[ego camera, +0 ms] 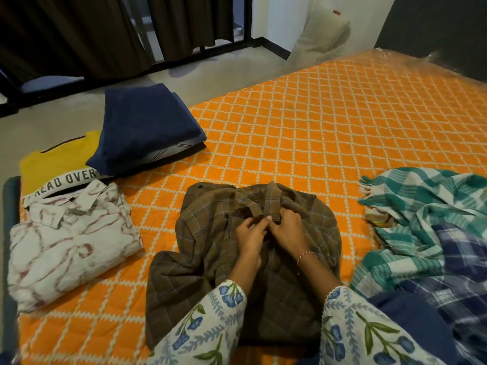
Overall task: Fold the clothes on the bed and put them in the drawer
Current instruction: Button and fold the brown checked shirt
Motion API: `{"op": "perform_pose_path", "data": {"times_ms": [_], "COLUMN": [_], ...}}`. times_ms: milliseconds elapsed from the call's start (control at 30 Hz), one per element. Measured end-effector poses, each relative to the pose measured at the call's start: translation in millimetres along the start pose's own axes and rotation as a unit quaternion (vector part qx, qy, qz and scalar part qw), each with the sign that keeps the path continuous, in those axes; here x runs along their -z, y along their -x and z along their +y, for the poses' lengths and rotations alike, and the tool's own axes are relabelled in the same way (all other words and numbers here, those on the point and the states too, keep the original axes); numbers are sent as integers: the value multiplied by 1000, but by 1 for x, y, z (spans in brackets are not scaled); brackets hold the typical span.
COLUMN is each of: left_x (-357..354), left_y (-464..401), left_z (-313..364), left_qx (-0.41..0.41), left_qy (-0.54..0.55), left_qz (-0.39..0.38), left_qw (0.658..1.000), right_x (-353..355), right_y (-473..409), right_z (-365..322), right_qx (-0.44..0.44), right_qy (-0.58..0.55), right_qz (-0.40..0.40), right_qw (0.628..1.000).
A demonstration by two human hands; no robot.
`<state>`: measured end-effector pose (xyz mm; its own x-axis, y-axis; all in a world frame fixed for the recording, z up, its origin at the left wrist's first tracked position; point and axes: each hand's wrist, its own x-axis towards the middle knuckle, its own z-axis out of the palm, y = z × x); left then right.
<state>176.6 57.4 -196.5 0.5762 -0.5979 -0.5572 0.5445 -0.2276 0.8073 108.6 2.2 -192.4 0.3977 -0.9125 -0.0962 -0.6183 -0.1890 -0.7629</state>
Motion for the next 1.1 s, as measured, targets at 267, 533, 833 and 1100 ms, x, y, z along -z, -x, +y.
{"op": "perform_pose_path", "data": {"times_ms": [267, 533, 833, 1100], "left_x": [-3, -5, -3, 17], "left_y": [1, -14, -8, -18], "left_z": [8, 15, 25, 37], "left_qx": [-14, -201, -137, -350], "left_qy": [-22, -246, -151, -344], "left_qz": [-25, 7, -133, 33], "left_qw": [999, 948, 970, 871], "right_x": [12, 25, 46, 40], "right_y": [0, -10, -21, -34], "right_z": [-8, -15, -18, -3], "right_qx": [23, 25, -223, -238], "right_qy": [-34, 9, -341, -406], "right_qz": [20, -27, -191, -166], "right_qw": [999, 999, 893, 867]}}
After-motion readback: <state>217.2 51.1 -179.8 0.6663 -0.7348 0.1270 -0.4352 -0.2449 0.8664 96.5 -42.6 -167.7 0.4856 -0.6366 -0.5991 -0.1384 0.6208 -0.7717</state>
